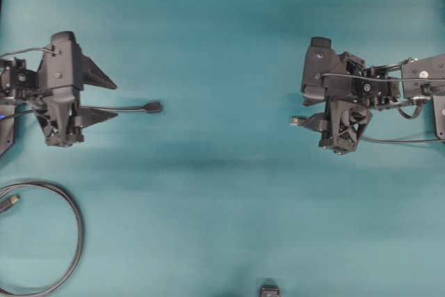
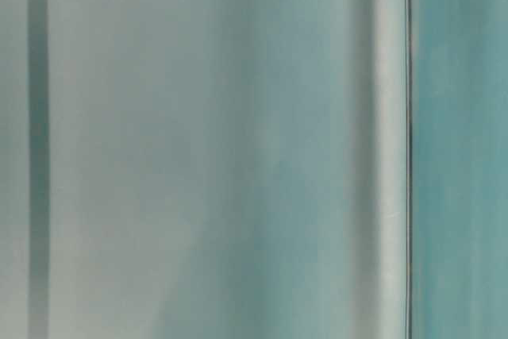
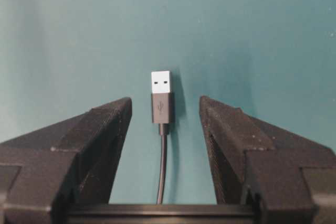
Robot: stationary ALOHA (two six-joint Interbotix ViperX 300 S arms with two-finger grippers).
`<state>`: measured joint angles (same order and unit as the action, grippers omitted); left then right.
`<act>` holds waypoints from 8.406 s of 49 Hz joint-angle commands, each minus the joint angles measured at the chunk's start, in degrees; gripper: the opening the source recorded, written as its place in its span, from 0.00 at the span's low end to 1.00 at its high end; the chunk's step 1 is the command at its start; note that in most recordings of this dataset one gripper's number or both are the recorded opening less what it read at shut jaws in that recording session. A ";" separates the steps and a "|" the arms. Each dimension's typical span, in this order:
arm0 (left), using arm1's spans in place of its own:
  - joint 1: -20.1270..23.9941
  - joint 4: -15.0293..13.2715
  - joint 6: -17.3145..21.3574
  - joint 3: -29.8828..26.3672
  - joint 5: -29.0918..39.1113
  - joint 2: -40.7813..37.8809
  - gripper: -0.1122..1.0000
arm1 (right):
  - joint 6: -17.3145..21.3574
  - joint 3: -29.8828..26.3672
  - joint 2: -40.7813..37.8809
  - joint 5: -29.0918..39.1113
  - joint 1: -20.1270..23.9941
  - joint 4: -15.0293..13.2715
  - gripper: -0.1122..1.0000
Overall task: Insert the USB using both arms.
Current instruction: 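Lower left gripper around the USB socket end, right around the USB-A plug, then close both grippers on the connector housings, then lift both connectors and bring them together, socket above plug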
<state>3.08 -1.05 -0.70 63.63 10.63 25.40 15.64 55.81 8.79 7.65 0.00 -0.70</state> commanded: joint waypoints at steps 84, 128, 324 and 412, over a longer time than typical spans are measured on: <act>-0.09 -0.09 -0.09 -7.38 -0.18 -13.01 0.81 | 4.57 -2.81 -6.77 7.73 4.31 0.00 0.50; 0.00 0.26 0.35 -9.67 -0.88 -18.46 0.73 | 4.31 -4.04 -6.77 12.13 5.36 -1.85 0.30; 15.21 -97.03 30.41 -20.39 46.67 -16.35 0.34 | 24.79 -14.41 11.51 54.14 26.72 -66.27 0.30; 17.23 -100.72 33.93 -36.74 58.89 -37.97 0.34 | 15.64 -21.71 -1.49 50.10 29.88 -77.52 0.30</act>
<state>20.65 -101.95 33.84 28.04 69.79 -13.45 31.11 35.60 6.86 58.10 29.79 -78.05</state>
